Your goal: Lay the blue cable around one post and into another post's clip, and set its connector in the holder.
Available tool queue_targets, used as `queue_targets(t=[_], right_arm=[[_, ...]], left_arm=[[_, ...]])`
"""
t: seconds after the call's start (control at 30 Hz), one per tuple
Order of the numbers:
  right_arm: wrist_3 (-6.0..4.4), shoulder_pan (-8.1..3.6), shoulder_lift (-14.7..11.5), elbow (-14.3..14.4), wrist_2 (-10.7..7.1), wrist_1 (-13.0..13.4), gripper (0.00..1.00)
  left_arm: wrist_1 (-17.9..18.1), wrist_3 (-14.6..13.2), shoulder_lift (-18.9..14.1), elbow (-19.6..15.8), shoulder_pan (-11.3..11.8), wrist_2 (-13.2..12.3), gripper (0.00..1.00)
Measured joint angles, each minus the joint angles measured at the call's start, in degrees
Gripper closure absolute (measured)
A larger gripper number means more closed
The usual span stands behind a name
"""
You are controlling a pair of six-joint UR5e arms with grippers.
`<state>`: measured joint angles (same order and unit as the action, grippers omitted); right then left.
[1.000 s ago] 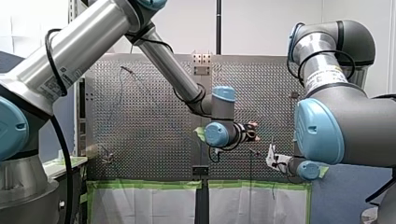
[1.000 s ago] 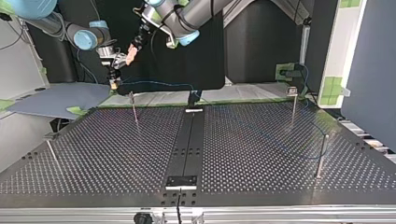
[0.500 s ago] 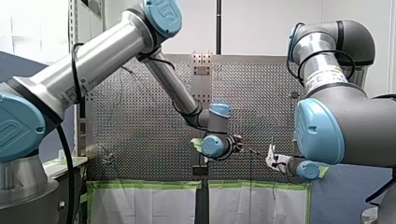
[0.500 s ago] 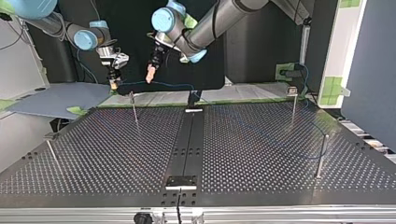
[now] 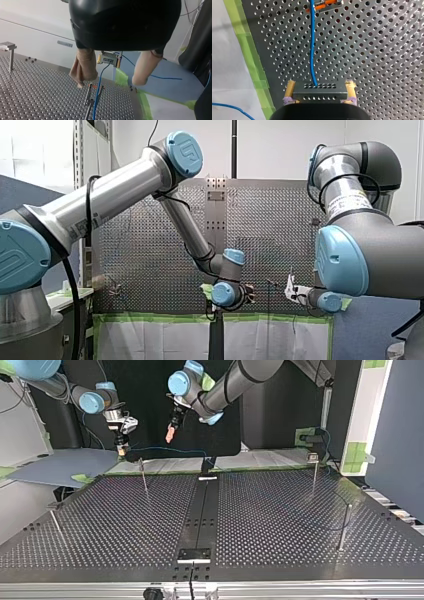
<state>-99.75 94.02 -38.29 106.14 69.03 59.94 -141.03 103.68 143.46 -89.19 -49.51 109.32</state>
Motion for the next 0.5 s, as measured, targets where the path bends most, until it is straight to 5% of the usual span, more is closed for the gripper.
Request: queue_targets(t=[0.5], right_arm=[[0.16, -0.02, -0.1, 0.0, 0.07, -0.1, 1.00]], left_arm=[[1.5, 0.3, 0.1, 0.6, 0.6, 3.3, 0.00]])
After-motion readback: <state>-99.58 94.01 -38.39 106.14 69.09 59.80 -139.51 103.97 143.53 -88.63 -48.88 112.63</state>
